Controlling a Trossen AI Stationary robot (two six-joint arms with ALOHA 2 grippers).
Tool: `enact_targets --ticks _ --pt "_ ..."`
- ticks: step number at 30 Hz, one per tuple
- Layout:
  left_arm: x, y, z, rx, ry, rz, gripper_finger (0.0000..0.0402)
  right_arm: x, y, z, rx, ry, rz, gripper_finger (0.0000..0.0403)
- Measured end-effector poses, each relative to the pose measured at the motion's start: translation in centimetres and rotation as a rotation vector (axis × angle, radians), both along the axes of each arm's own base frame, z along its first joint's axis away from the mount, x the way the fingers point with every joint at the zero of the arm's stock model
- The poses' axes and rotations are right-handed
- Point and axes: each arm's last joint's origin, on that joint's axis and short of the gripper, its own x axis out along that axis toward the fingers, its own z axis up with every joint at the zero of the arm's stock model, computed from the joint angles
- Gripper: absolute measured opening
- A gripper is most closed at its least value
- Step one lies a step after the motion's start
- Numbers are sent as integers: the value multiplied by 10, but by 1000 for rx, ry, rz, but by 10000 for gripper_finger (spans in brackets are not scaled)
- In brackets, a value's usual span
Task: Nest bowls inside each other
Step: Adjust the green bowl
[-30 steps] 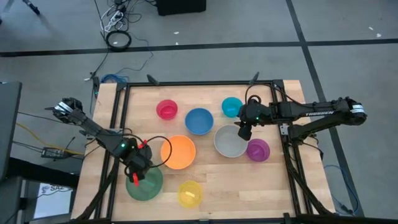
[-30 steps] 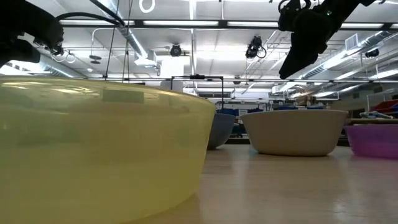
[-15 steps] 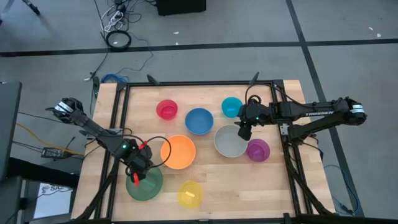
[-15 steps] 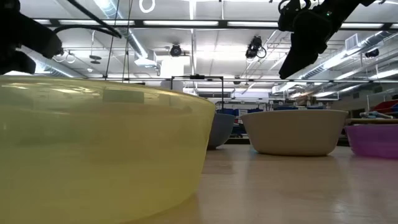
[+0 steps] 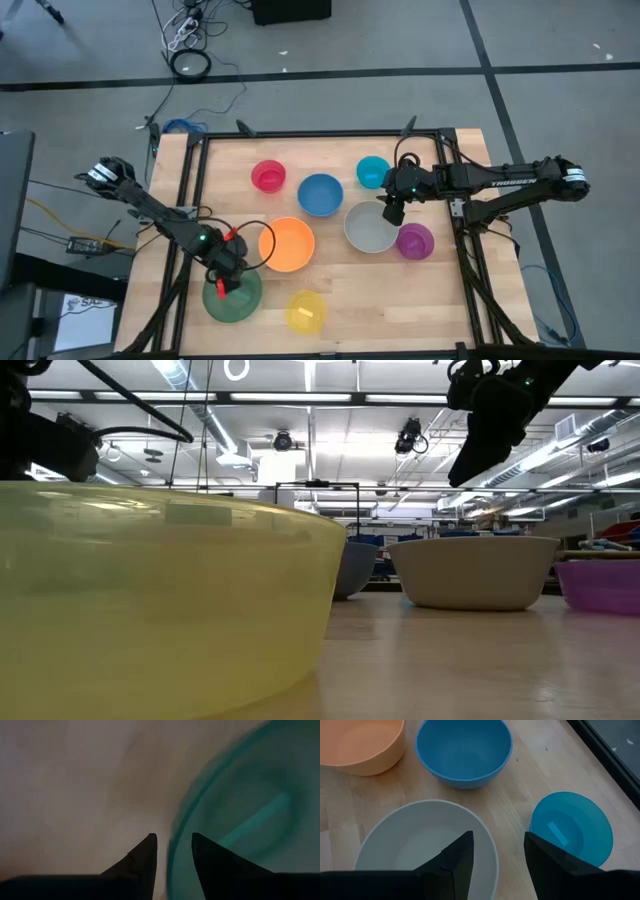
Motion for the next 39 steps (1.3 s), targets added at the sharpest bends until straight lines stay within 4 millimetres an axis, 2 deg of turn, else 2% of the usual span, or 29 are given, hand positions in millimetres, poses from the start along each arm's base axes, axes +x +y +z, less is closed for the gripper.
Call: enact_targets --ticks 5,33,39 --pt "0 0 -7 -16 -22 11 131 0 0 0 0 -4 0 162" --pt "5 -1 -6 13 -100 60 131 3 -1 3 -30 -43 8 162" --pt "8 -3 -5 -14 -126 104 131 8 0 8 -37 -103 30 162"
